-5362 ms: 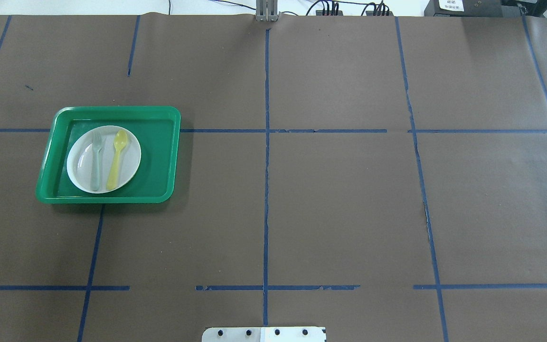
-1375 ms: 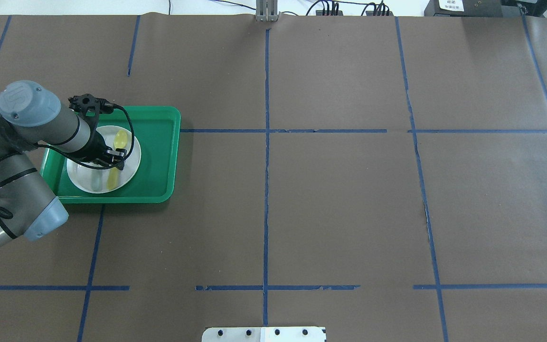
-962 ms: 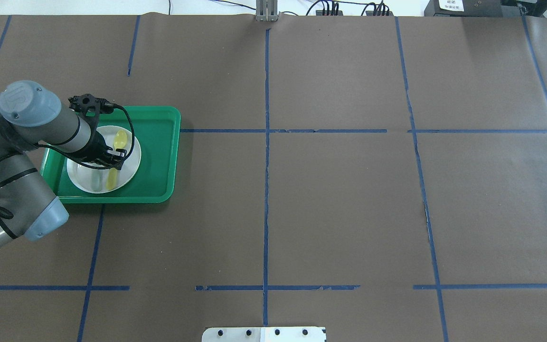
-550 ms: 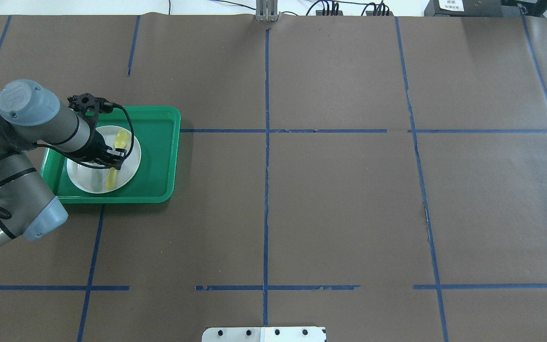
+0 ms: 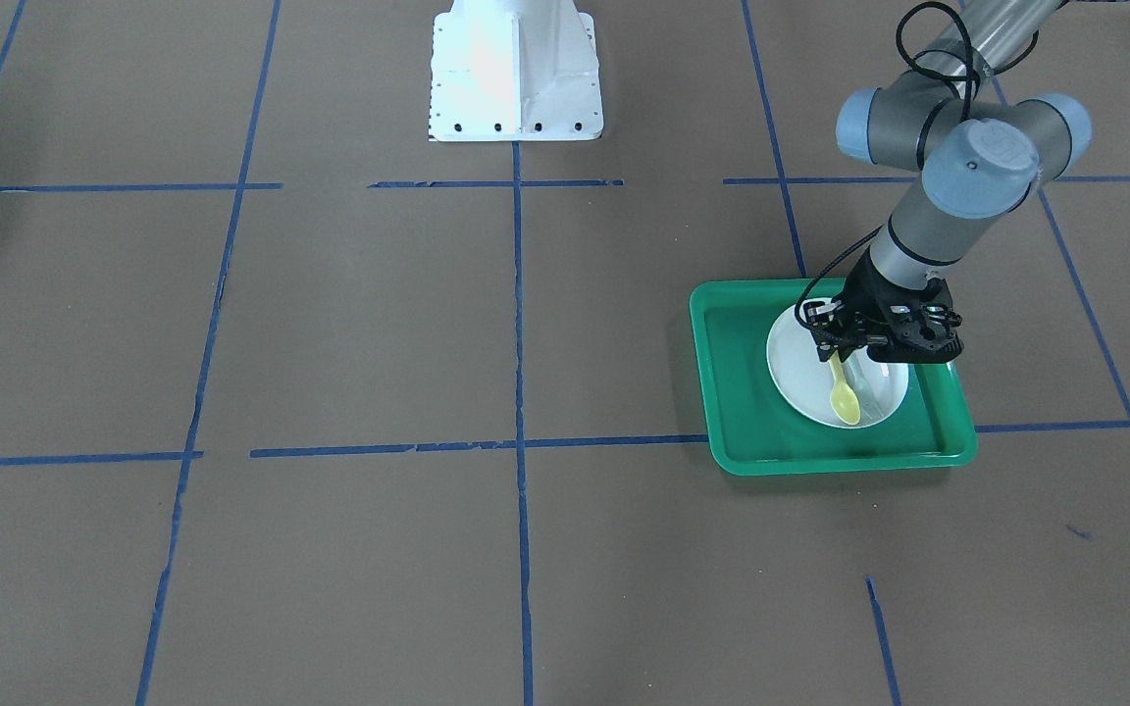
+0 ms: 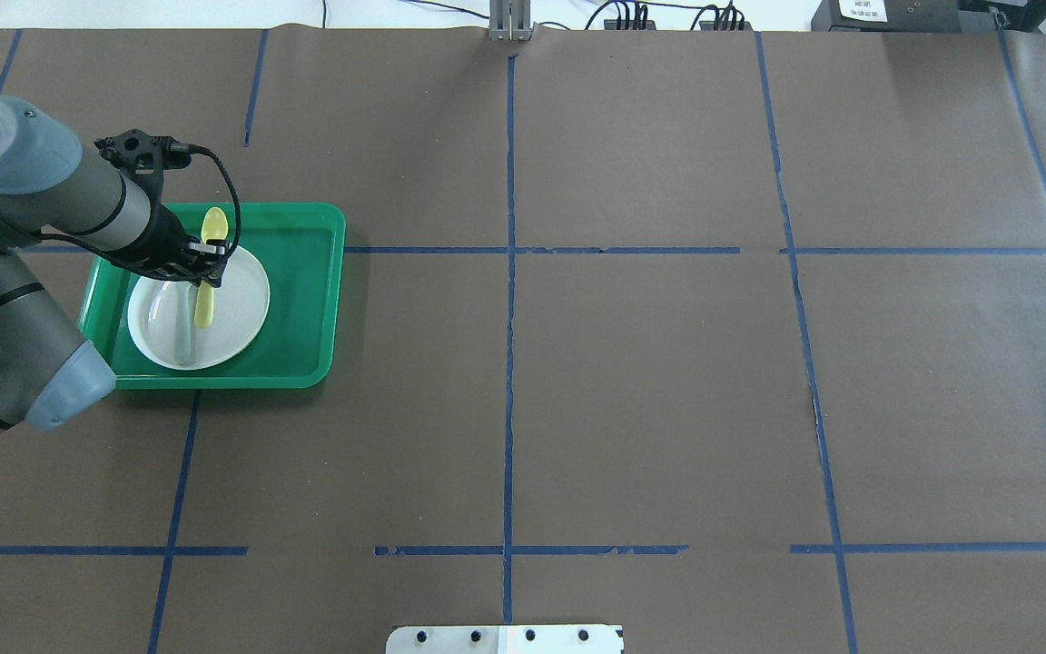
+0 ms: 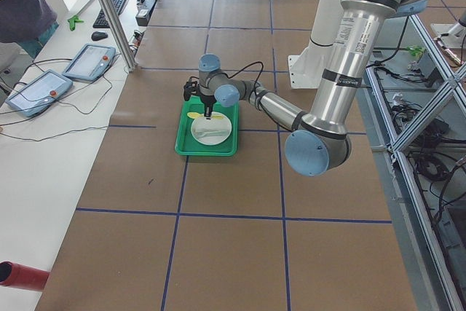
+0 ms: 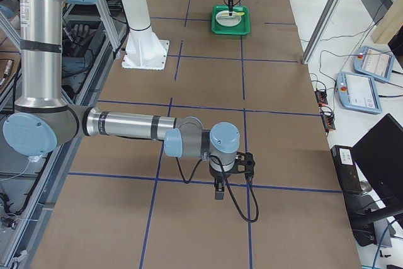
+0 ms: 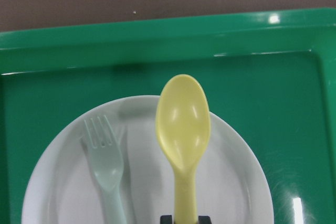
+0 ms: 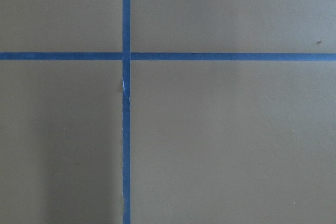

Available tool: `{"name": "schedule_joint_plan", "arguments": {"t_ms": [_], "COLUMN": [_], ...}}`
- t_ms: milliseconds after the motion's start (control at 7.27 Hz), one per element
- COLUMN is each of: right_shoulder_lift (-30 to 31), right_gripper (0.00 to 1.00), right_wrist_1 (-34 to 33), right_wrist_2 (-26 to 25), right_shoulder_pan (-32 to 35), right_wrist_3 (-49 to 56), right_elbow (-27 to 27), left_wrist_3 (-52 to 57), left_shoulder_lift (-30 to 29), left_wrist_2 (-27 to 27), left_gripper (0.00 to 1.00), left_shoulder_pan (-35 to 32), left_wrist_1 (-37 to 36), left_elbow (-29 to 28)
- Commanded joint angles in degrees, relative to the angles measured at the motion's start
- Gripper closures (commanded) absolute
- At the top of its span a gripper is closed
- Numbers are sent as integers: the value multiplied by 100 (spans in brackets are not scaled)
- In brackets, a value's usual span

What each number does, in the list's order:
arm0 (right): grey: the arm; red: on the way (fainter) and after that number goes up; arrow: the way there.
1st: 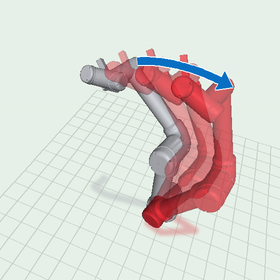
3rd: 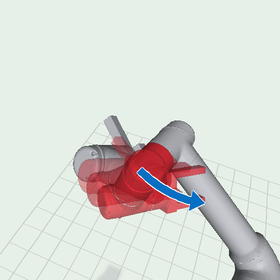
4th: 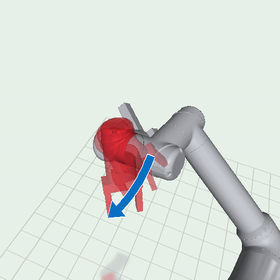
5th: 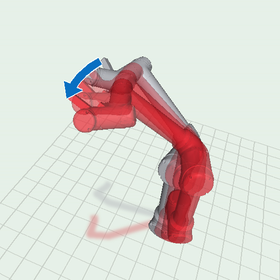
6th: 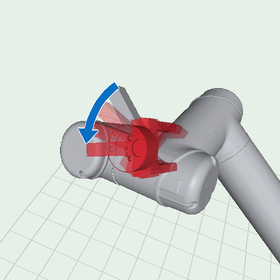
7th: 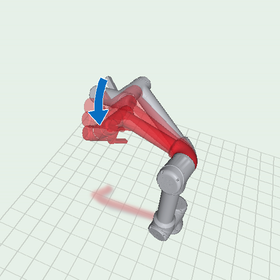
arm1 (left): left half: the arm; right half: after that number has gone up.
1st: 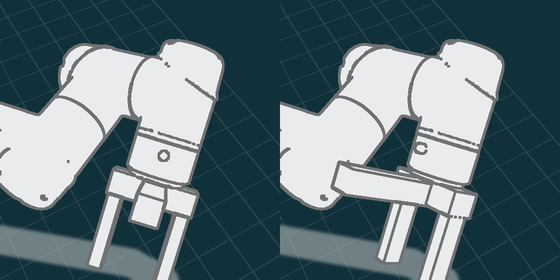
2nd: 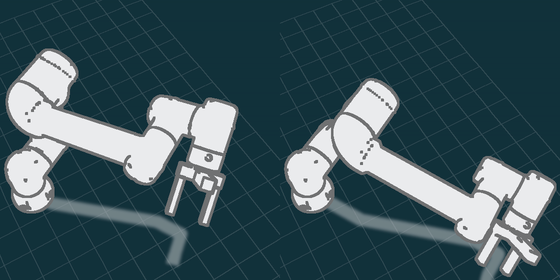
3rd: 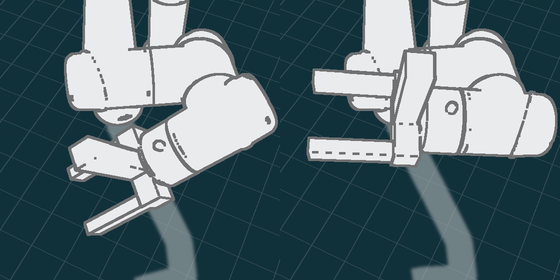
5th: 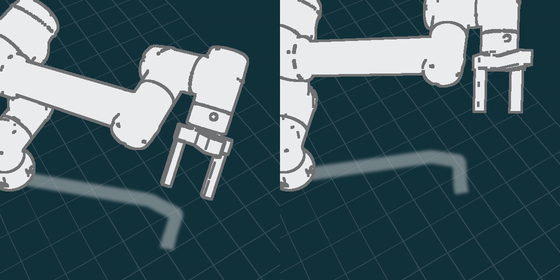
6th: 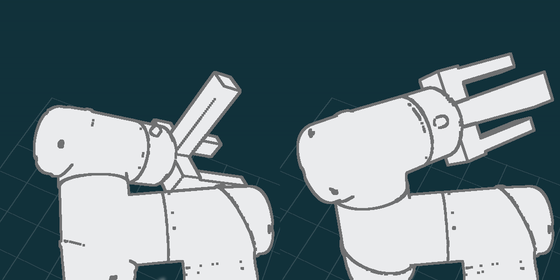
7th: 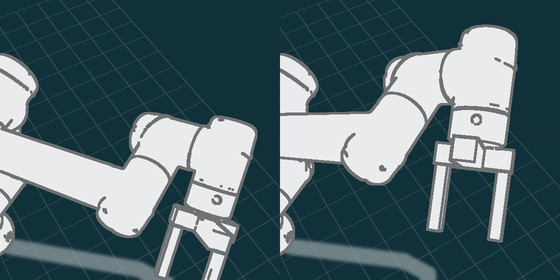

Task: Place spoon
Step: 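Lower the left gripper and close it on the yellow spoon handle, then lift the yellow spoon and carry it beside the plate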

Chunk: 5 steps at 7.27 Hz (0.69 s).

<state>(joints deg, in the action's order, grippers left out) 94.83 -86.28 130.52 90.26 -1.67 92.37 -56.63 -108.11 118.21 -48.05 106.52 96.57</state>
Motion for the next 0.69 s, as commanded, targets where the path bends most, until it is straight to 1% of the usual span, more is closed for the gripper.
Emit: {"name": "schedule_joint_plan", "arguments": {"t_ms": [0, 138, 275, 412, 550], "right_shoulder_lift": [0, 0, 0, 0, 0], "right_gripper": [0, 0, 0, 0, 0], "right_wrist_1": [6, -3, -3, 6, -3], "right_wrist_2": [0, 0, 0, 0, 0], "right_shoulder_pan": [0, 0, 0, 0, 0], "right_wrist_3": [0, 0, 0, 0, 0], "right_elbow": [0, 0, 0, 0, 0], "left_wrist_3": [-680, -891, -1041, -1051, -1034], "left_shoulder_lift": [-350, -447, -587, -632, -615], "left_wrist_2": [-8, -34, -52, -52, -52], "left_gripper": [100, 100, 100, 100, 100], "left_shoulder_pan": [223, 434, 611, 717, 770], "left_wrist_1": [-96, -96, -87, -35, -35], "left_elbow": [-59, -103, -312, -454, -472]}}
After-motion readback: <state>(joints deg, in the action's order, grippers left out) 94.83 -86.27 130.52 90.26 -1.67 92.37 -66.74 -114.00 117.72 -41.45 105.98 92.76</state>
